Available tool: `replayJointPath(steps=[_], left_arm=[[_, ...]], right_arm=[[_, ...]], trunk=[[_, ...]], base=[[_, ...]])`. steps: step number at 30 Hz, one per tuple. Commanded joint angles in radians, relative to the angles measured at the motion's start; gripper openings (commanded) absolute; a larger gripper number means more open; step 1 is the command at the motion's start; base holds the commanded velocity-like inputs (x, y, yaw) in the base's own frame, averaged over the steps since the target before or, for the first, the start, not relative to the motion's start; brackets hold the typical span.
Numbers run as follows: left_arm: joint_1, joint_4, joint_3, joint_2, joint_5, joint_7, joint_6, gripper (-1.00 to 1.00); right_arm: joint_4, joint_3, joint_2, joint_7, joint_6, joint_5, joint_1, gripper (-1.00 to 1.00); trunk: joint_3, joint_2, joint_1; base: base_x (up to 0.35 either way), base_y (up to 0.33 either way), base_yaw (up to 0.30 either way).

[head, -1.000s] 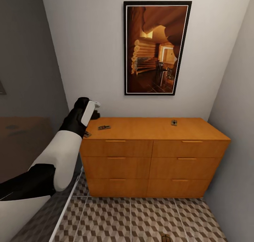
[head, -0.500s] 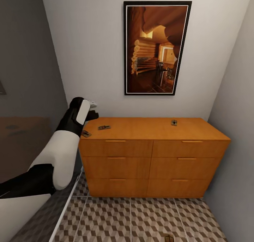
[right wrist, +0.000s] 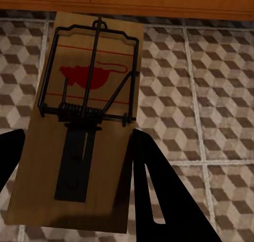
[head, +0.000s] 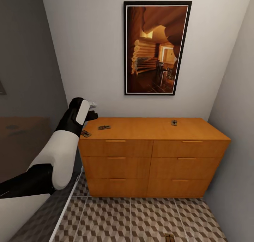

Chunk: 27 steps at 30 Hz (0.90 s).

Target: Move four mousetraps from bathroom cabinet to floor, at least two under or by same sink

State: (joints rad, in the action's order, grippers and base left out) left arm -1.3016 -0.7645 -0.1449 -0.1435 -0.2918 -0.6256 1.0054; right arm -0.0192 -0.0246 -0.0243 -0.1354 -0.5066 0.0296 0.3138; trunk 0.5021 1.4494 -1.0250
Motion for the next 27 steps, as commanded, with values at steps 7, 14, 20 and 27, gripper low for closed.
replayJointPath(steps=[7, 14, 20, 27], left_arm=[[-0.001, 0.001, 0.01, -0.001, -0.01, -0.008, 0.001, 1.0], [-0.001, 0.006, 0.027, -0.002, -0.01, -0.008, 0.001, 1.0], [-0.001, 0.024, 0.085, -0.001, -0.01, -0.009, 0.001, 1.0], [-0.001, 0.034, 0.095, -0.002, -0.01, -0.009, 0.001, 1.0]], right_arm=[[0.001, -0.003, 0.0, -0.003, -0.003, 0.0, 0.001, -1.0], [0.001, -0.003, 0.0, -0.003, -0.003, 0.0, 0.001, -1.0], [0.001, -0.003, 0.0, -0.003, -0.003, 0.0, 0.0, -1.0], [0.001, -0.003, 0.0, -0.003, -0.003, 0.0, 0.001, -1.0]], trunk=[[0.005, 0.001, 0.0], [0.01, 0.001, 0.0], [0.014, 0.001, 0.0], [0.015, 0.001, 0.0]], base=[[0.0, 0.0, 0.107], [0.0, 0.0, 0.238], [0.0, -0.079, 0.197], [0.0, -0.263, 0.031]])
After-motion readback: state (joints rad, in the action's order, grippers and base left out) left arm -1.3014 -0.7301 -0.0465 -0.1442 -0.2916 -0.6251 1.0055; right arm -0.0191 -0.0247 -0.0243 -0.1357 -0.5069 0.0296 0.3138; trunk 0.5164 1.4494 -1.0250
